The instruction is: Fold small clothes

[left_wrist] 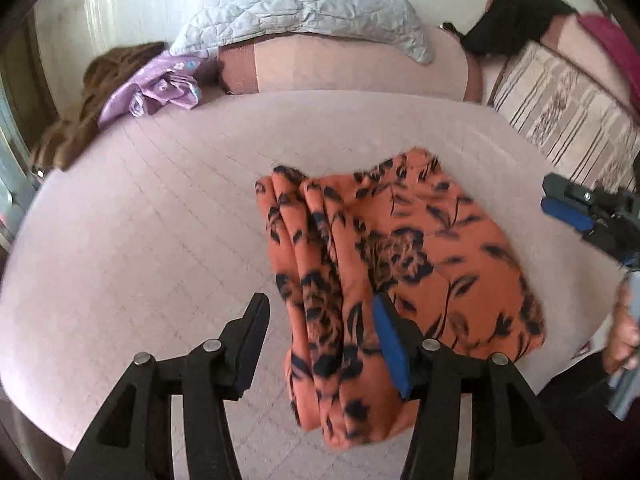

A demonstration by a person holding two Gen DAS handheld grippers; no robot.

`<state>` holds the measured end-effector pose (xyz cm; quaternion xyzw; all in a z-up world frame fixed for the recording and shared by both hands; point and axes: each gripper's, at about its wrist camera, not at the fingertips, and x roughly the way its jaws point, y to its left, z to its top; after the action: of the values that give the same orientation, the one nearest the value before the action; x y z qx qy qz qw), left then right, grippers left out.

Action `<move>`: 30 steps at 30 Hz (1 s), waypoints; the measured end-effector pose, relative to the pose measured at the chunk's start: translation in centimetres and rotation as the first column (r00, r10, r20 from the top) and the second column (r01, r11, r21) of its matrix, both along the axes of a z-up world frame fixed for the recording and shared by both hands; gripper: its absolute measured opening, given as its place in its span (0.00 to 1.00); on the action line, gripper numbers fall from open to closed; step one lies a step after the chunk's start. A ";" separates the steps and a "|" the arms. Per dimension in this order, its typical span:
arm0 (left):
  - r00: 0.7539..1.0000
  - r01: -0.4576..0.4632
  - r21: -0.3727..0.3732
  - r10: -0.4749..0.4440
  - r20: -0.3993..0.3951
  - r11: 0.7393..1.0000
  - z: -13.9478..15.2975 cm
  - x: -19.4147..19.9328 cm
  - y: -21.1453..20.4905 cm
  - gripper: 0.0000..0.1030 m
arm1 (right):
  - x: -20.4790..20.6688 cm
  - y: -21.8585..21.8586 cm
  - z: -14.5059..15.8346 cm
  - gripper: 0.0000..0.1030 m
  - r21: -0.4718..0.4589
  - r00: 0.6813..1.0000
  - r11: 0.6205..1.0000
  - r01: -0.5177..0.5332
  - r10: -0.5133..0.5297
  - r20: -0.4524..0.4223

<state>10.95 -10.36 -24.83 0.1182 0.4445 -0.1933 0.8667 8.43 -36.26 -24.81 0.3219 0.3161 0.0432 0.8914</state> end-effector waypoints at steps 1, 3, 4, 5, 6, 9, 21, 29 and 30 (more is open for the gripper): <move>1.000 0.002 0.050 -0.002 -0.001 0.999 -1.2 0.4 -0.5 0.53 | -0.4 1.2 0.2 0.42 -0.020 1.000 1.000 -0.009 0.009 0.005; 1.000 -0.030 0.152 0.029 0.010 0.988 -4.2 0.6 -1.1 0.56 | -0.8 3.1 -1.7 0.38 -0.011 0.996 0.998 -0.067 0.066 -0.056; 0.999 -0.043 0.162 0.039 0.023 0.986 -4.5 1.0 -0.7 0.56 | -0.3 4.3 -3.8 0.39 0.004 0.985 0.994 -0.108 0.108 -0.133; 0.998 -0.045 0.153 0.039 0.042 0.987 -4.1 0.7 -0.6 0.56 | 0.3 5.8 -6.6 0.36 -0.011 0.965 0.991 -0.134 0.128 -0.229; 0.998 -0.045 0.160 0.038 0.048 0.986 -3.4 0.4 -0.4 0.56 | -0.1 6.2 -7.0 0.33 -0.063 0.970 0.990 -0.124 0.108 -0.216; 0.994 -0.070 0.142 0.057 0.089 0.987 0.4 -0.9 0.4 0.56 | -1.0 6.8 -4.3 0.35 -0.105 0.975 0.987 -0.119 0.096 -0.198; 0.827 -0.182 -0.016 0.162 0.538 0.983 17.4 -10.9 0.7 0.99 | -13.6 9.0 12.2 0.73 -0.371 0.985 0.924 0.095 -0.033 0.169; 0.763 -0.215 -0.088 0.224 0.606 0.973 22.2 -14.2 1.5 1.00 | -19.8 10.2 18.7 0.73 -0.461 0.964 0.866 0.194 -0.082 0.252; 0.760 -0.221 -0.093 0.231 0.608 0.971 22.6 -14.3 1.7 1.00 | -20.3 10.3 19.2 0.73 -0.476 0.963 0.856 0.204 -0.087 0.256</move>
<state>-3.39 -8.69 -2.21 0.1132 0.1480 -0.0420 0.9816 -11.92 -25.93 -5.60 0.0974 0.1878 -0.0715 0.9747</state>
